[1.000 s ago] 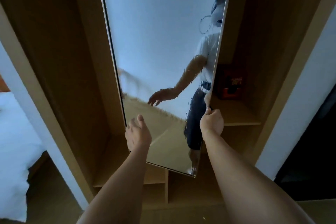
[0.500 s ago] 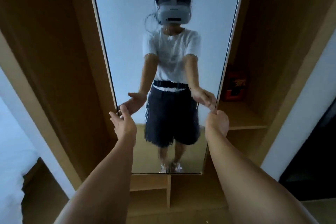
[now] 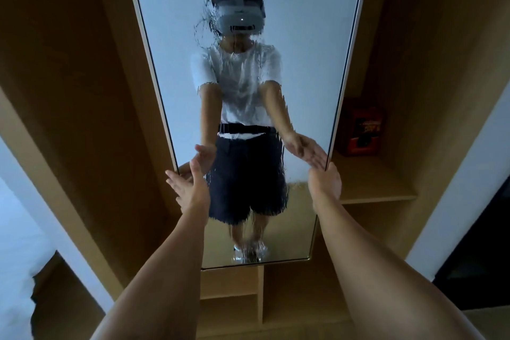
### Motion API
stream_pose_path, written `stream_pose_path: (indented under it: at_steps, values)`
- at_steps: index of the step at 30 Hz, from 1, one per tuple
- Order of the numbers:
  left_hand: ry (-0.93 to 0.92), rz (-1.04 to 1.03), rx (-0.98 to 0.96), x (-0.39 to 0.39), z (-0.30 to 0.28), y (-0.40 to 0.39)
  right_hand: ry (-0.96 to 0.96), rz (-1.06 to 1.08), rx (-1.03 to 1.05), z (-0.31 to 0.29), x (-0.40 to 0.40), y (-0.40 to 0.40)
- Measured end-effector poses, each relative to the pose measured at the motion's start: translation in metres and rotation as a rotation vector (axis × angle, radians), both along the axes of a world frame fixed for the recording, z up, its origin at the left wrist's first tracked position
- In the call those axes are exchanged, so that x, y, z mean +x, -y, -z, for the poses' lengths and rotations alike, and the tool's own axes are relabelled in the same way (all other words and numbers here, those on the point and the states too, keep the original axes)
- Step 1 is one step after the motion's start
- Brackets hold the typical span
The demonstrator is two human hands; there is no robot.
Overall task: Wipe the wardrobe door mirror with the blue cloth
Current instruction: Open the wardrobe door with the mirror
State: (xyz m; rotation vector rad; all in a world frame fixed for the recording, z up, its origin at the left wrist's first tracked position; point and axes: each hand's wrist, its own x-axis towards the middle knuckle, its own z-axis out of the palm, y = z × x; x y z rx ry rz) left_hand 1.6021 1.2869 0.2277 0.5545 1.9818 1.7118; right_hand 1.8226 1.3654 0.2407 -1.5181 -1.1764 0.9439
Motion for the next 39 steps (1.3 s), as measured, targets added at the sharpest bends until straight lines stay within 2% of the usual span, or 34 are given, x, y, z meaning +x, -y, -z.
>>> stream_pose_path:
  at_steps: [3,8,21,28,31,33,35,37,39]
  values:
    - [-0.004,0.009,0.009,-0.004,0.003,-0.011,0.088,0.061,-0.033,0.002,-0.002,-0.008]
    - [-0.01,0.01,0.008,-0.013,0.005,-0.03,0.032,0.05,-0.04,0.006,-0.006,-0.022]
    - [-0.012,0.067,-0.012,-0.029,0.009,-0.057,0.034,0.027,-0.059,0.003,-0.023,-0.047]
    - [0.006,0.016,0.019,-0.029,0.02,-0.062,0.031,0.044,-0.044,0.007,-0.026,-0.046]
    - [0.109,-0.103,-0.01,-0.015,0.032,-0.059,0.16,0.025,-0.046,0.011,-0.023,-0.042]
    - [0.131,-0.201,-0.138,0.003,0.044,-0.053,0.322,0.009,-0.072,0.017,-0.017,-0.037]
    - [0.147,-0.233,-0.253,0.025,0.057,-0.047,0.403,0.023,-0.116,0.027,-0.007,-0.034]
    - [0.135,-0.119,-0.264,0.048,0.068,-0.044,0.456,0.027,-0.167,0.038,0.01,-0.031]
    - [0.025,0.078,-0.268,0.071,0.075,-0.047,0.51,0.005,-0.203,0.045,0.028,-0.033]
